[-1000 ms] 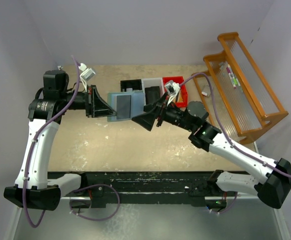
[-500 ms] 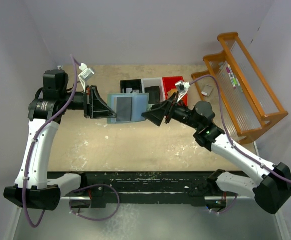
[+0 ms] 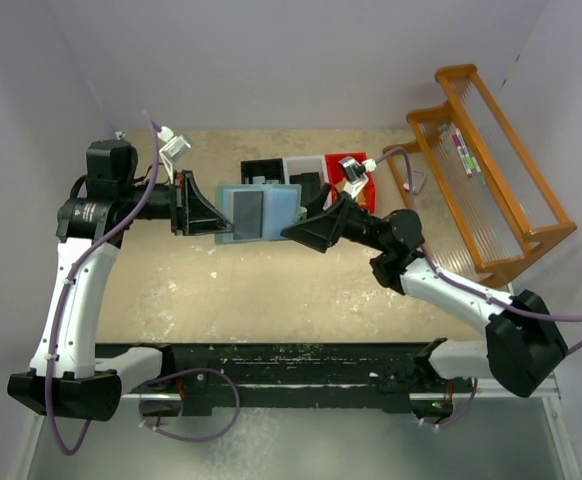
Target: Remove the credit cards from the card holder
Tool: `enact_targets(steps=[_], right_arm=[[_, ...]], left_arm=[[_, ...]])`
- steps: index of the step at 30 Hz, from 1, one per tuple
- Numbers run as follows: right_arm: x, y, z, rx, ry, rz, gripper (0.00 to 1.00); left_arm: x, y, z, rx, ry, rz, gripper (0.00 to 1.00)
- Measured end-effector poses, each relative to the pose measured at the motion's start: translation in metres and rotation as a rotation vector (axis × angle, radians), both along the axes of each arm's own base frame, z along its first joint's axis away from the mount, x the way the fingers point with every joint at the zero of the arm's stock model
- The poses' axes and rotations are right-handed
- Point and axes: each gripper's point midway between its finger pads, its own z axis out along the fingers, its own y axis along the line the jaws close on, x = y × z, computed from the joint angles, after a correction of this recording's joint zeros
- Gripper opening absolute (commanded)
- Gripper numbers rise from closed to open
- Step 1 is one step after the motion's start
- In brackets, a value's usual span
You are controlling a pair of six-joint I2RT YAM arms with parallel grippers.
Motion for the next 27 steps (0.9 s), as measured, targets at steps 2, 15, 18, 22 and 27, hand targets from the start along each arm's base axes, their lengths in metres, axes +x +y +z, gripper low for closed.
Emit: enact_targets(steps=[2, 15, 18, 22, 27], right_arm=[[-0.001, 0.001, 0.004, -0.004, 0.0, -0.009, 0.8], [0.042, 0.044, -0.006, -0.311, 0.035, -0.352, 0.23], [0.042, 0.045, -0.014, -0.329, 0.043, -0.357, 0.18], [0.041, 0.043, -0.014, -0.319, 0.031, -0.357, 0.03], [0.038, 0.041, -0.017, -0.304, 0.022, -0.355, 0.0]], left_arm=[[0.006, 0.001, -0.005, 0.028, -0.007, 0.037, 0.0], [0.024, 0.008, -0.02, 0.112, -0.032, 0.14, 0.0], [0.024, 0.008, -0.02, 0.113, -0.03, 0.141, 0.03], [0.022, 0.008, -0.019, 0.106, -0.029, 0.131, 0.06], [0.02, 0.007, -0.018, 0.094, -0.028, 0.114, 0.09]])
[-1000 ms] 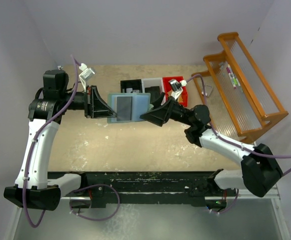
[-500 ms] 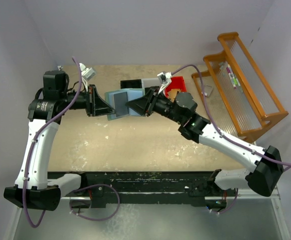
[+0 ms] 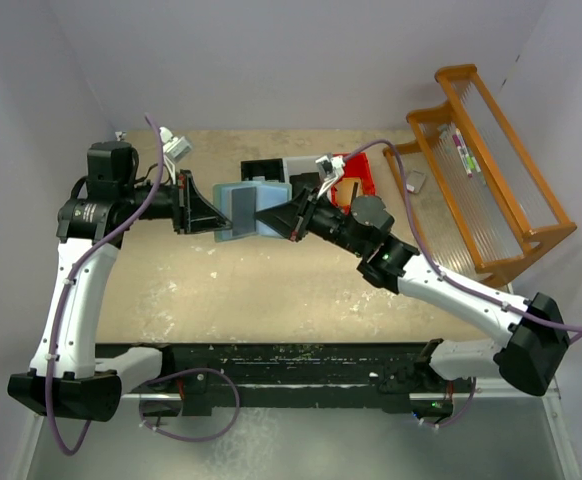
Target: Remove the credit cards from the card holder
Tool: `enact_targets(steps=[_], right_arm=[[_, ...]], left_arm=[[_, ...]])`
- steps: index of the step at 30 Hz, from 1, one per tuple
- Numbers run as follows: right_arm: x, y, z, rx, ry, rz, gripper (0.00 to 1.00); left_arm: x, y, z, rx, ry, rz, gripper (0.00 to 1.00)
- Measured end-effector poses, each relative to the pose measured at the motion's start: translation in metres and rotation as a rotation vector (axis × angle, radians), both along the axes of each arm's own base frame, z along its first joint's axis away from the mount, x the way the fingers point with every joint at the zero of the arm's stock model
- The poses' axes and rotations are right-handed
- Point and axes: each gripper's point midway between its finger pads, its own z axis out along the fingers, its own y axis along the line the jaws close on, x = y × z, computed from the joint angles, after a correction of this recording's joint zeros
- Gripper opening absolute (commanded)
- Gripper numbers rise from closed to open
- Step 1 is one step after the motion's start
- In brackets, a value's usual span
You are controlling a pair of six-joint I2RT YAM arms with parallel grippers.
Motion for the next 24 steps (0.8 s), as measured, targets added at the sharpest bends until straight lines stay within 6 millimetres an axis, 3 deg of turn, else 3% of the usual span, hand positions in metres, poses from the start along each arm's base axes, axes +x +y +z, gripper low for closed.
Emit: enact_targets(steps=[6, 10, 24], right_arm=[[-0.0032, -0.0017, -0.002, 0.012, -0.004, 0.004, 0.0], [-0.0044, -0.0015, -0.0064, 0.008, -0.001, 0.009, 0.0], [-0.0098, -0.0048, -0.0018, 0.029, -0.019, 0.017, 0.0]], left_arm=[[-0.0034, -0.0013, 0.0009, -0.015, 0.005, -0.021, 0.18], [-0.0072, -0.0026, 0.0035, -0.031, 0.007, -0.043, 0.19], [-0.0015, -0.0014, 0.0005, -0.018, 0.014, -0.01, 0.0]])
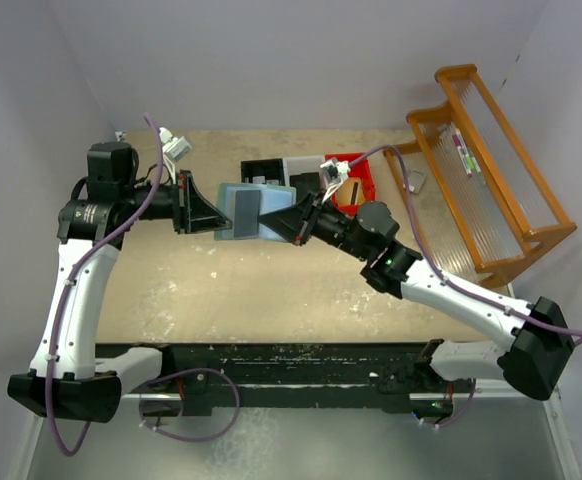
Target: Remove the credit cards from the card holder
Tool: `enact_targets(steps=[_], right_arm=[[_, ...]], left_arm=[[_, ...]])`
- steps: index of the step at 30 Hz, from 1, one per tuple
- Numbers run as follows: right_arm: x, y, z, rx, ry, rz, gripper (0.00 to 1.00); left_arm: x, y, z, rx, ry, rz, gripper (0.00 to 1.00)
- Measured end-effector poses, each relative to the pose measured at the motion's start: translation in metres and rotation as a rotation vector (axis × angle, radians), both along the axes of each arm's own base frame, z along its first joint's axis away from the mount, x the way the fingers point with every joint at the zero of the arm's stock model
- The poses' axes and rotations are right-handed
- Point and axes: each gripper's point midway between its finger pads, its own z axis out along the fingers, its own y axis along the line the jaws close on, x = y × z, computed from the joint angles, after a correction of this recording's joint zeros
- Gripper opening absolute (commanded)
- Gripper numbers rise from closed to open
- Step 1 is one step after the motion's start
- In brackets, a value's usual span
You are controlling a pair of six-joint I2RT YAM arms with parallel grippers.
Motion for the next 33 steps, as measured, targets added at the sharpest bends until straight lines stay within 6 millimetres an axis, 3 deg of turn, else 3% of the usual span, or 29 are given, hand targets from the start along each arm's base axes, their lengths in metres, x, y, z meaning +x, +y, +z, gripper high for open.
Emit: enact_targets(steps=[9, 21, 26, 30, 33], right_arm=[[-0.002, -0.001, 0.0, 0.026, -0.006, 0.015, 0.0], [-0.005, 0.015, -0.017, 0.02, 0.02, 0.068, 0.0], [-0.006, 0.026, -0.032, 0.001, 0.041, 0.094, 0.01], [-0.007, 0.026, -0.029, 0.008, 0.034, 0.095, 0.03], [-0.007, 0.025, -0.027, 0.013, 0.028, 0.095, 0.12]], left_arm=[[0.012, 0.006, -0.009, 0.06, -0.004, 0.088, 0.03], [0.014, 0.006, -0.018, 0.06, 0.043, 0.109, 0.27], [0.014, 0.005, -0.023, 0.056, 0.067, 0.108, 0.19], [0.015, 0.006, -0.024, 0.061, 0.067, 0.114, 0.14], [0.017, 0.007, -0.026, 0.073, 0.061, 0.129, 0.06]])
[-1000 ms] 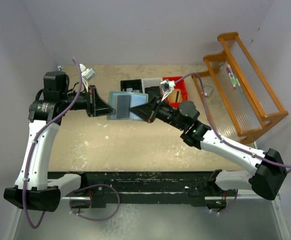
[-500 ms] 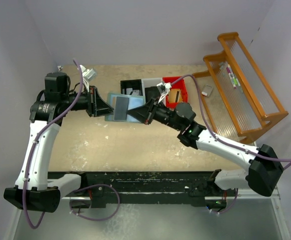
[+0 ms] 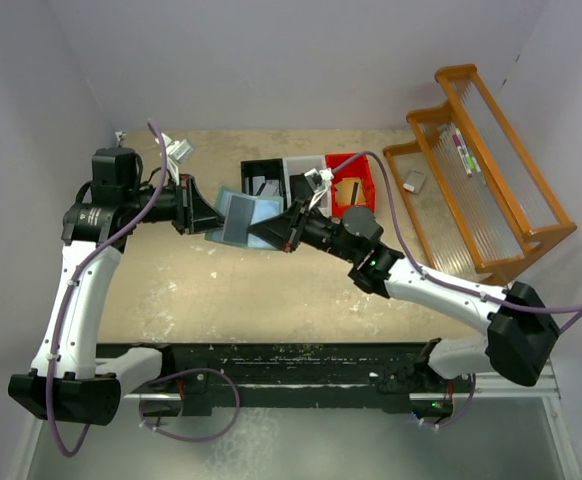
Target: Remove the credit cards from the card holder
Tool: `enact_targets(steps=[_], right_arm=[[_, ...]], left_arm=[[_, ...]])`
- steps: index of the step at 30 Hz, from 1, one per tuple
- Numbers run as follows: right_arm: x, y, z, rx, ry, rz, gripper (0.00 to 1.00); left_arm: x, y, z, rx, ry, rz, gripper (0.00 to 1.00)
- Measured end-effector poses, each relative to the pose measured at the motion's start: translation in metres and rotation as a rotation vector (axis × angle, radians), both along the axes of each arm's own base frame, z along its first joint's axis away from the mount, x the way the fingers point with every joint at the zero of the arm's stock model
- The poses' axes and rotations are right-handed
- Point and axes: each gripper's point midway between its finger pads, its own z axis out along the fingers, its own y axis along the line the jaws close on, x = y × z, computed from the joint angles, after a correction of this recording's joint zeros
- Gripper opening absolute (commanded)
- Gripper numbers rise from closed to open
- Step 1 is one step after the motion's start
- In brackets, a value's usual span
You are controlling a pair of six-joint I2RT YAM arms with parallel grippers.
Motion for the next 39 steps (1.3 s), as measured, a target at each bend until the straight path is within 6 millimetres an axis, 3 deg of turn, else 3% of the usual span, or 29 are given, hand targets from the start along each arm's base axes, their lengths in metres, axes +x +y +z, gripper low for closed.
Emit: enact_targets(steps=[3, 6, 9, 13, 17, 21, 26, 30, 35, 39], right_arm=[[-0.002, -0.002, 0.002, 0.003, -0.008, 0.0, 0.36], [-0.009, -0.004, 0.004, 0.015, -0.009, 0.018, 0.59], [-0.02, -0.006, 0.008, 0.029, -0.016, 0.044, 0.73], [-0.025, -0.011, 0.015, 0.043, -0.021, 0.047, 0.83], [-0.026, -0.013, 0.017, 0.044, -0.019, 0.041, 0.87], [-0.022, -0.009, 0.007, 0.021, 0.004, 0.042, 0.9], [-0.007, 0.012, -0.015, -0.02, 0.052, 0.046, 0.95], [0.007, 0.03, -0.015, -0.015, 0.065, 0.048, 0.96], [0.012, 0.036, 0.0, 0.021, 0.043, 0.051, 0.93], [0.008, 0.033, 0.001, 0.036, 0.039, 0.057, 0.81]], left_arm=[[0.004, 0.003, -0.004, 0.023, -0.005, 0.025, 0.0], [0.007, 0.005, -0.008, 0.048, -0.005, 0.046, 0.0], [0.009, 0.008, -0.014, 0.072, 0.001, 0.063, 0.0], [0.013, 0.011, -0.013, 0.098, -0.021, 0.079, 0.0], [0.021, 0.019, -0.007, 0.155, -0.112, 0.106, 0.0], [0.026, 0.029, -0.001, 0.226, -0.226, 0.138, 0.0], [0.026, 0.038, 0.008, 0.286, -0.339, 0.157, 0.0], [0.029, 0.045, 0.005, 0.34, -0.383, 0.173, 0.0], [0.033, 0.052, 0.001, 0.391, -0.408, 0.187, 0.0], [0.033, 0.053, 0.0, 0.394, -0.411, 0.183, 0.0]])
